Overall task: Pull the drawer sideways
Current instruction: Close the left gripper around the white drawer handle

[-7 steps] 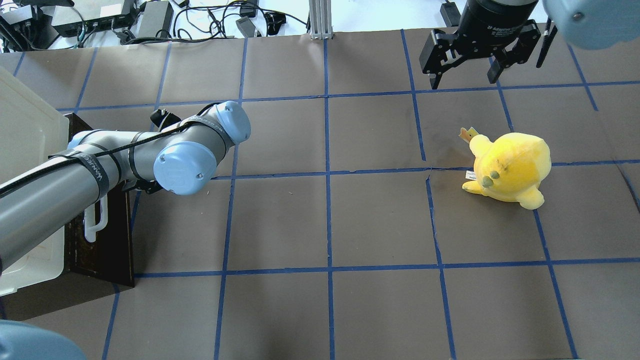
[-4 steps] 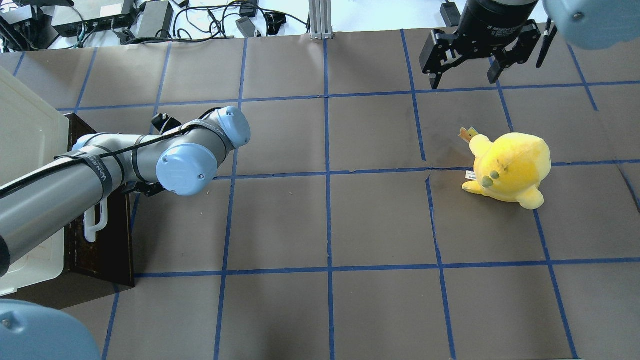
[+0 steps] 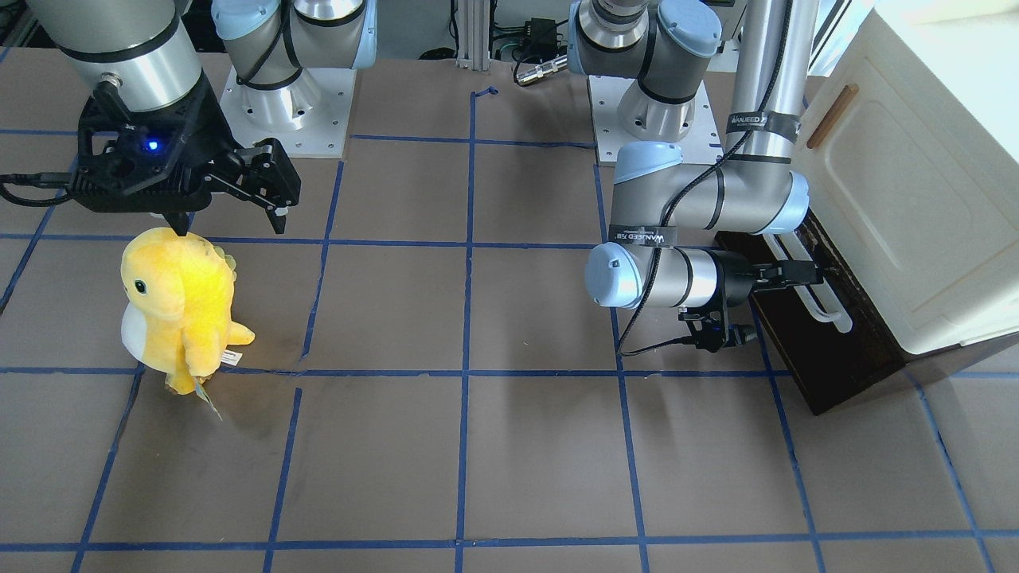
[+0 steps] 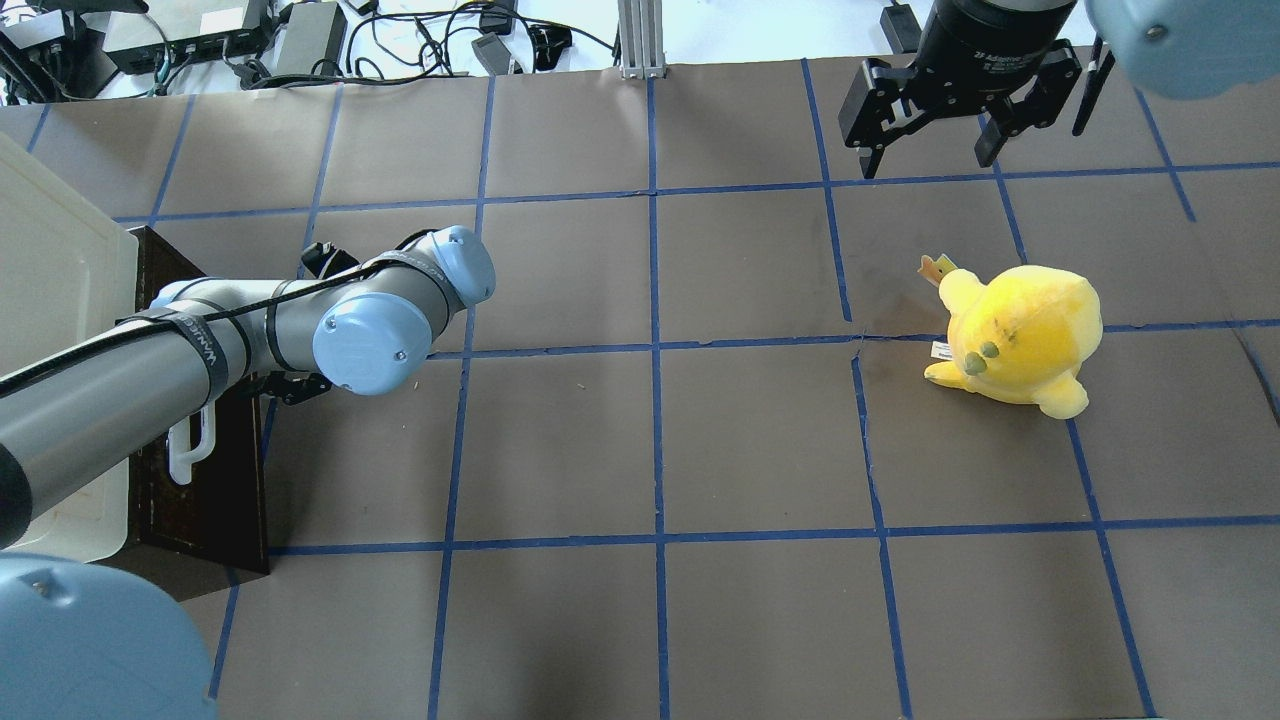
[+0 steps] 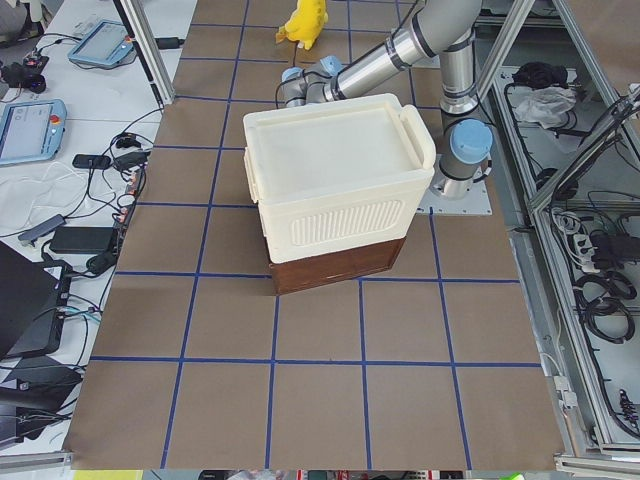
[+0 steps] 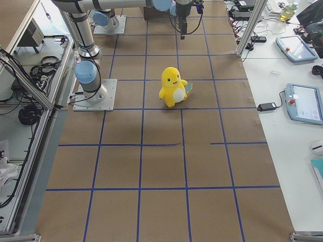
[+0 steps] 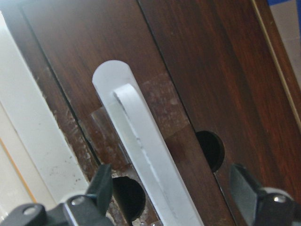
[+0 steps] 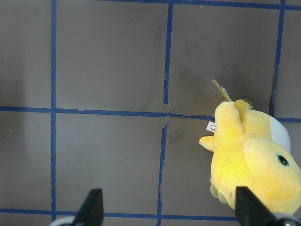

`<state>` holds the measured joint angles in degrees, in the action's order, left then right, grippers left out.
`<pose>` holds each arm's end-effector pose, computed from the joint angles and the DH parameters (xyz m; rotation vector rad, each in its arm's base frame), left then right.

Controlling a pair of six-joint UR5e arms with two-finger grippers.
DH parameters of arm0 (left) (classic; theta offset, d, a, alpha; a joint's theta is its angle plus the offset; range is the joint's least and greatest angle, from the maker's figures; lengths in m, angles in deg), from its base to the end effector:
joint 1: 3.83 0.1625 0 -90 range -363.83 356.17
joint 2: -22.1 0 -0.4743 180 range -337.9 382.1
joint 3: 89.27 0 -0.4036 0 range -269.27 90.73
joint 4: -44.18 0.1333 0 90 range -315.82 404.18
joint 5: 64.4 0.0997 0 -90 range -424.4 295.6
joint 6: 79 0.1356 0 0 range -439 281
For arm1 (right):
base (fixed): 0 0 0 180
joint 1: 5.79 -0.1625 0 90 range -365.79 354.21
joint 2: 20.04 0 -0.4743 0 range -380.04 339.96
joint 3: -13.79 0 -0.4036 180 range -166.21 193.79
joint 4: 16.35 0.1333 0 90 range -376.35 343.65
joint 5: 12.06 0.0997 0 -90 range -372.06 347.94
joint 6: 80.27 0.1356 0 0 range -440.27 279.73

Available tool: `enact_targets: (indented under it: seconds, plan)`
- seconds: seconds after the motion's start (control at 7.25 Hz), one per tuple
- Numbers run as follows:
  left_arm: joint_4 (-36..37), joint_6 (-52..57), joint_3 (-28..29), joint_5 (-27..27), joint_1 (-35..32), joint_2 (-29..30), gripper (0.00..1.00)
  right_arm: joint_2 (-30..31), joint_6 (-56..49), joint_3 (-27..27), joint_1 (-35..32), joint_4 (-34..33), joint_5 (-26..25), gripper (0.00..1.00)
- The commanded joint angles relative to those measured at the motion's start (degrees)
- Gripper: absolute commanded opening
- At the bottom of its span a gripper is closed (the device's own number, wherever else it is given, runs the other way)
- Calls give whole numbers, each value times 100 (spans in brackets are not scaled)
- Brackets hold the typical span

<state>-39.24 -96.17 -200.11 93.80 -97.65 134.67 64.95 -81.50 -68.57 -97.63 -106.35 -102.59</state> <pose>-0.0423 -0.5232 0.2230 0.1985 1.8794 0.3762 0.1497 -0.5459 0.5226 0.0836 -3.1306 0.0720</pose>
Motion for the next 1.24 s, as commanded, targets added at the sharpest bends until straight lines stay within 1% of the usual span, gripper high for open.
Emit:
enact_targets:
  seconds: [0.0, 0.14, 0.28, 0.41, 0.69, 1.1]
  plan:
    - [1, 3, -7, 113, 4, 11, 86, 0, 0, 0, 0, 0, 0, 100]
    - [1, -14, -34, 323, 30, 11, 85, 0, 0, 0, 0, 0, 0, 100]
    - [-8, -23, -34, 360, 30, 2, 82, 0, 0, 0, 0, 0, 0, 100]
    - [-8, -23, -43, 326, 30, 2, 79, 0, 0, 0, 0, 0, 0, 100]
    - [-8, -23, -86, 325, 30, 11, 79, 0, 0, 0, 0, 0, 0, 100]
    - [1, -32, -113, 316, 30, 19, 70, 0, 0, 0, 0, 0, 0, 100]
